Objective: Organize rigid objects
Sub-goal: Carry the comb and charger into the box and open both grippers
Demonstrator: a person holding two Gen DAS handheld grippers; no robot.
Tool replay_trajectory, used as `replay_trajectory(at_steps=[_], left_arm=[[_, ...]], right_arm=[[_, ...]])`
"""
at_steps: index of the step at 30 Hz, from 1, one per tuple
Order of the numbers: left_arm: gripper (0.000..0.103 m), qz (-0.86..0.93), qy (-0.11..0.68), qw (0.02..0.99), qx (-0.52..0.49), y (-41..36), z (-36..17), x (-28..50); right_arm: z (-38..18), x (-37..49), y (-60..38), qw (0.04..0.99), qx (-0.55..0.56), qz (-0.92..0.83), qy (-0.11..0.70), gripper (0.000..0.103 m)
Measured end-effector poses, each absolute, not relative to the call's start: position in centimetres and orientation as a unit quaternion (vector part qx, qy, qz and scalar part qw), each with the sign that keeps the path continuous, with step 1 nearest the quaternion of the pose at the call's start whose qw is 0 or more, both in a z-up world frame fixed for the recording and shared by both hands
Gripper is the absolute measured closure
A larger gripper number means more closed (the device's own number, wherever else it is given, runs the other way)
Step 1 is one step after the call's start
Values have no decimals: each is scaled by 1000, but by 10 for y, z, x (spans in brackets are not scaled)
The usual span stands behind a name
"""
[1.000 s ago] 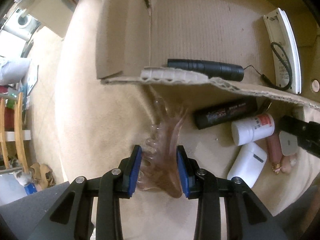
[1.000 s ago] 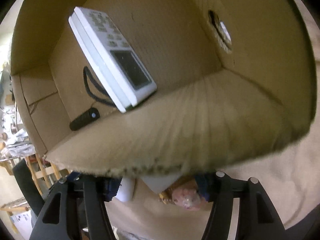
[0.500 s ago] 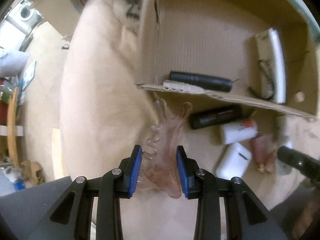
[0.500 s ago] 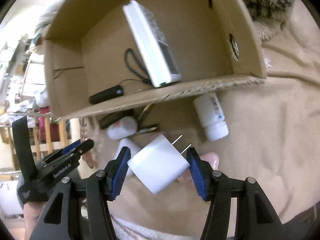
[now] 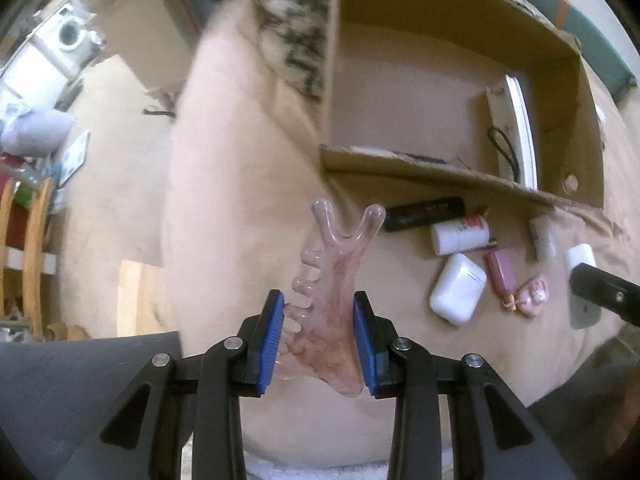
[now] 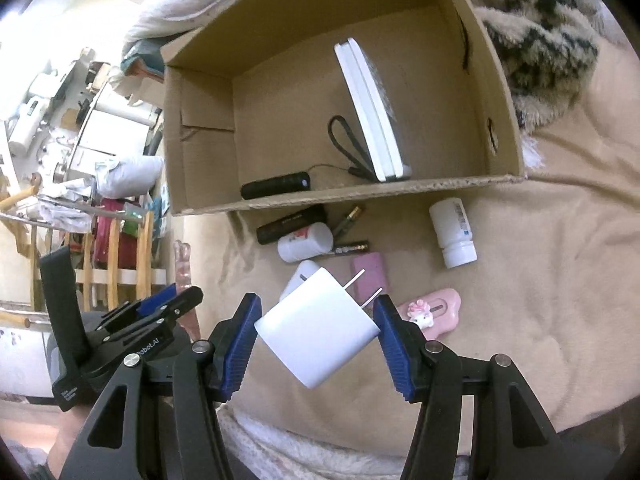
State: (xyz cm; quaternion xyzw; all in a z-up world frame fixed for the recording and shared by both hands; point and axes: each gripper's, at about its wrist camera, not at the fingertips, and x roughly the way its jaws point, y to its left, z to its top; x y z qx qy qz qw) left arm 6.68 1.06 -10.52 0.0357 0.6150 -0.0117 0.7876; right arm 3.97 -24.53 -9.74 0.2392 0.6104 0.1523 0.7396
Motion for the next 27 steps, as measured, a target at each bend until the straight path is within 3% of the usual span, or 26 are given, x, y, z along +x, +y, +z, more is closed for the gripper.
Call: replay_trajectory(at_steps=[17,27], left_arm=[[72,-5,503,864,24,18,-5,96],[72,-8,464,885,34,-14,10,143]], right_arm=[[-8,47,-267,836,228,167,471,42],[9,101,-274,857,197,150,453,42]])
